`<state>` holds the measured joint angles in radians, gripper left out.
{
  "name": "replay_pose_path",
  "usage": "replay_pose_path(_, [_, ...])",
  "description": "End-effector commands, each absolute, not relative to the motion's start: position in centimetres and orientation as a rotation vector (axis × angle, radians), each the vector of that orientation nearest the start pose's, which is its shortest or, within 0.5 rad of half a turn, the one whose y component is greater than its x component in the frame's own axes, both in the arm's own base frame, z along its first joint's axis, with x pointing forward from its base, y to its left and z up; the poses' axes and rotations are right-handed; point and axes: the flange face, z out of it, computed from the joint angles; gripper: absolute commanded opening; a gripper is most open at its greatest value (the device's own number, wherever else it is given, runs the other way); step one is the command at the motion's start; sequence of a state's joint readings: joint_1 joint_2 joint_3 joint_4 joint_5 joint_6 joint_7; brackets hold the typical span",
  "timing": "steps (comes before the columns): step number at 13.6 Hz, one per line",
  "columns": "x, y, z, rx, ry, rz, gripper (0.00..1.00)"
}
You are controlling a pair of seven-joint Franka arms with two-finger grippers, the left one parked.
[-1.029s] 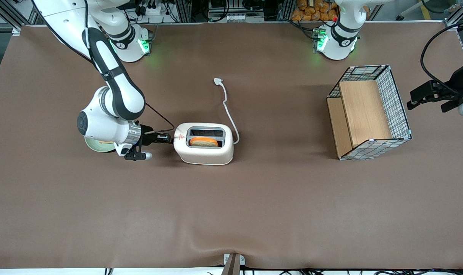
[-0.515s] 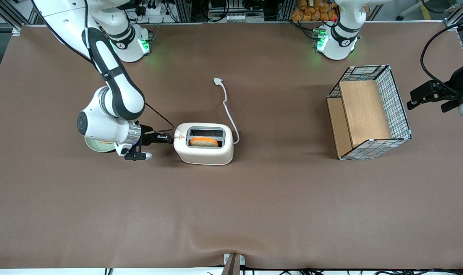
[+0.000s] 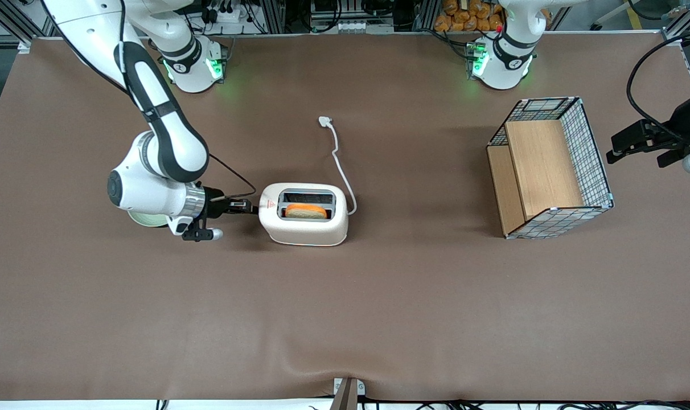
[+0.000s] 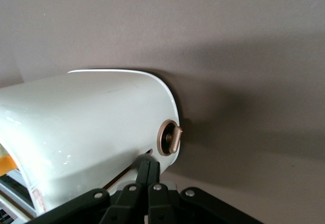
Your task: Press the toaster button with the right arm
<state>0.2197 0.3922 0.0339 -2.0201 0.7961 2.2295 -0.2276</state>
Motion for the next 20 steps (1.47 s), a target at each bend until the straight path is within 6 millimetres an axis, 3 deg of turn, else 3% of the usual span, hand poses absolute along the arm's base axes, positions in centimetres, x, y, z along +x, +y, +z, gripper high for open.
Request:
replay_pose_path(1, [57.7, 15.9, 25.9, -2.558, 0.068, 0.241, 0.0])
replay_pose_path(3, [58.8, 14.3, 27.8, -2.616, 0.037, 0.251, 0.0])
replay_pose_path(5, [60.4, 12.7, 30.1, -2.689, -0.033, 0.259, 0.99])
replay_pose_path(7, [61.6, 11.1, 32.1, -2.737, -0.066, 0.26, 1.0])
replay_pose_path(10, [63.8, 7.8, 37.7, -2.852, -0.161, 0.278, 1.0])
replay_pose_path(12, [64.4, 6.1, 39.6, -2.88, -0.169, 0.271, 1.0])
replay_pose_path(13, [65.3, 5.3, 42.1, -2.949, -0.236, 0.242, 1.0])
replay_pose_path(15, [65.6, 4.7, 45.4, -3.009, -0.282, 0.302, 1.0])
replay_pose_path(20, [65.1, 0.0, 53.8, -3.003, -0.214, 0.263, 1.0])
